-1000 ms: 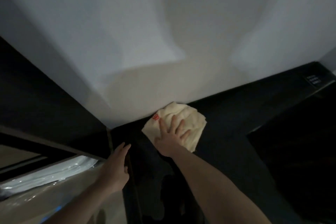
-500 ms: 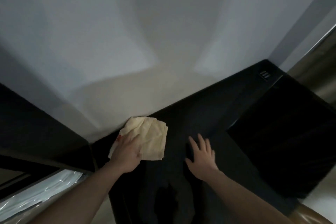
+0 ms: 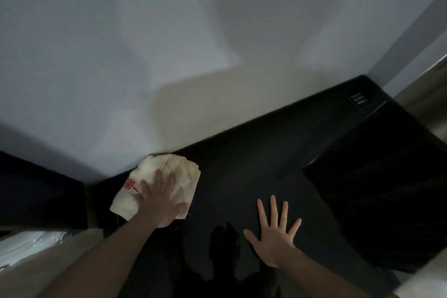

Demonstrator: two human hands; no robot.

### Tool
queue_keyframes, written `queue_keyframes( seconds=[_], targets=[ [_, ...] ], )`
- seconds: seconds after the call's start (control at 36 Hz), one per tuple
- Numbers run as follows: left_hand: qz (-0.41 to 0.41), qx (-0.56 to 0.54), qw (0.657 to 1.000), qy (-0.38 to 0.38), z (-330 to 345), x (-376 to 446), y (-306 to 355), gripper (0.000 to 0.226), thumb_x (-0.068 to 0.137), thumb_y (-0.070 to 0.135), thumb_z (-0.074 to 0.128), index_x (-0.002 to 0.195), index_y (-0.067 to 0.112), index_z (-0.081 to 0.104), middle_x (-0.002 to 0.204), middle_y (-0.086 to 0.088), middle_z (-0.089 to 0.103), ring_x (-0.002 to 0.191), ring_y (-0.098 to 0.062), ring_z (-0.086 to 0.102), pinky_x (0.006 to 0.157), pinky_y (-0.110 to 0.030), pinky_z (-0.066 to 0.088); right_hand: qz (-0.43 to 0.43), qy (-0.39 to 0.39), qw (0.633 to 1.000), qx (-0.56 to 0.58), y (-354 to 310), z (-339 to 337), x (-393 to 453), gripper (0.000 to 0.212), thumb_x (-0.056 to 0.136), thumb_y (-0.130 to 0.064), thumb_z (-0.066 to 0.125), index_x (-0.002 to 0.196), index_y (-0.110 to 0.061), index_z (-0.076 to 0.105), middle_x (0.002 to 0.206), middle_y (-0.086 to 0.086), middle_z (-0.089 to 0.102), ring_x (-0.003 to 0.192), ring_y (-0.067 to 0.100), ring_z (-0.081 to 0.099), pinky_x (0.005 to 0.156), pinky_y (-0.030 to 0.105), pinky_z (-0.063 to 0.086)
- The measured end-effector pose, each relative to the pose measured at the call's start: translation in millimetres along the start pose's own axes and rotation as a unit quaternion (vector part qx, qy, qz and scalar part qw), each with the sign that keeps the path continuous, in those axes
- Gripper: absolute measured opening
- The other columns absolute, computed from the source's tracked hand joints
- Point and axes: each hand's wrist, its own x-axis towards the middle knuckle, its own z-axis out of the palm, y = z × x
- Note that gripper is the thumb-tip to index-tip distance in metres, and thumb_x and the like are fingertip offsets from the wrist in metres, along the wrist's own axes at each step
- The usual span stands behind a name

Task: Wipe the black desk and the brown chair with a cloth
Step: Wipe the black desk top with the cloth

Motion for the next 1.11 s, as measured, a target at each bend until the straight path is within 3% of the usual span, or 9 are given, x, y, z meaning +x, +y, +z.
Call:
queue_keyframes(
  seconds=[0.17,0.33,0.47,0.56,0.75,0.94,1.0,1.11],
  targets=[
    [-0.012,0.012,1.000,-0.015,13,-35,-3,0.096,0.095,0.071,0.038,0.153,0.037,-0.030,0.163,-0.001,-0.033,0.148,-0.053,-0.016,0.119,-0.067,0.007,-0.006,-0.009,1.000,0.001,-2,-6,-4,0.091,0.090,-0.082,0.012,0.146,-0.034,-0.041,0.147,0.003,-0.056,0.135,0.038,-0.049,0.110,0.073,-0.018],
    [-0.009,0.022,0.999,-0.030,41,-79,-24,0.101,0.094,0.068,0.045,0.151,0.038,-0.033,0.164,-0.003,-0.029,0.150,-0.049,-0.013,0.120,-0.065,0.010,-0.011,-0.012,1.000,0.000,-5,-16,-16,0.094,0.091,-0.082,0.021,0.146,-0.035,-0.039,0.153,0.004,-0.049,0.142,0.039,-0.041,0.113,0.074,-0.011],
    [0.024,0.030,0.999,-0.020,67,-82,-56,0.103,0.084,0.078,0.037,0.145,0.045,-0.040,0.162,-0.001,-0.034,0.152,-0.045,-0.014,0.119,-0.067,0.011,-0.022,0.011,0.999,0.029,-6,-27,-33,0.093,0.096,-0.067,0.044,0.160,-0.034,-0.015,0.166,0.003,-0.028,0.152,0.038,-0.023,0.121,0.067,0.001],
    [0.020,0.036,0.999,0.013,71,-82,-58,0.099,0.086,0.071,0.043,0.151,0.041,-0.026,0.165,-0.001,-0.024,0.153,-0.042,-0.004,0.118,-0.065,0.016,-0.027,0.045,0.996,0.071,-4,-23,-49,0.088,0.097,-0.059,0.050,0.162,-0.033,-0.005,0.169,0.002,-0.014,0.155,0.035,-0.012,0.124,0.060,0.006],
    [0.001,0.008,1.000,0.017,55,-96,-44,0.096,0.093,0.068,0.045,0.154,0.040,-0.024,0.163,-0.001,-0.025,0.150,-0.048,-0.004,0.118,-0.065,0.019,-0.031,0.064,0.995,0.072,7,-16,-83,0.088,0.098,-0.051,0.055,0.161,-0.035,-0.004,0.168,0.001,-0.015,0.155,0.034,-0.013,0.124,0.058,0.006],
    [-0.015,-0.009,0.999,0.052,52,-81,-34,0.089,0.092,0.072,0.033,0.155,0.037,-0.020,0.164,-0.006,-0.016,0.145,-0.047,0.015,0.112,-0.060,0.032,-0.007,0.092,0.992,0.084,42,-29,-79,0.090,0.098,-0.052,0.054,0.160,-0.038,-0.011,0.168,0.001,-0.017,0.155,0.034,-0.014,0.125,0.056,0.006],
    [-0.037,-0.041,0.997,0.052,56,-72,-27,0.088,0.093,0.071,0.033,0.156,0.036,-0.018,0.164,-0.007,-0.017,0.147,-0.048,0.013,0.113,-0.063,0.030,-0.001,0.097,0.992,0.085,55,-34,-72,0.091,0.098,-0.052,0.053,0.160,-0.038,-0.012,0.168,0.002,-0.017,0.155,0.034,-0.013,0.125,0.056,0.007],
    [-0.050,0.028,0.998,0.032,40,-77,14,0.080,0.100,0.061,0.036,0.157,0.037,-0.014,0.156,-0.008,-0.031,0.149,-0.052,-0.001,0.116,-0.067,0.023,0.002,0.102,0.991,0.082,85,-51,-52,0.092,0.098,-0.052,0.054,0.160,-0.038,-0.012,0.168,0.003,-0.017,0.155,0.035,-0.012,0.125,0.056,0.009]
  ],
)
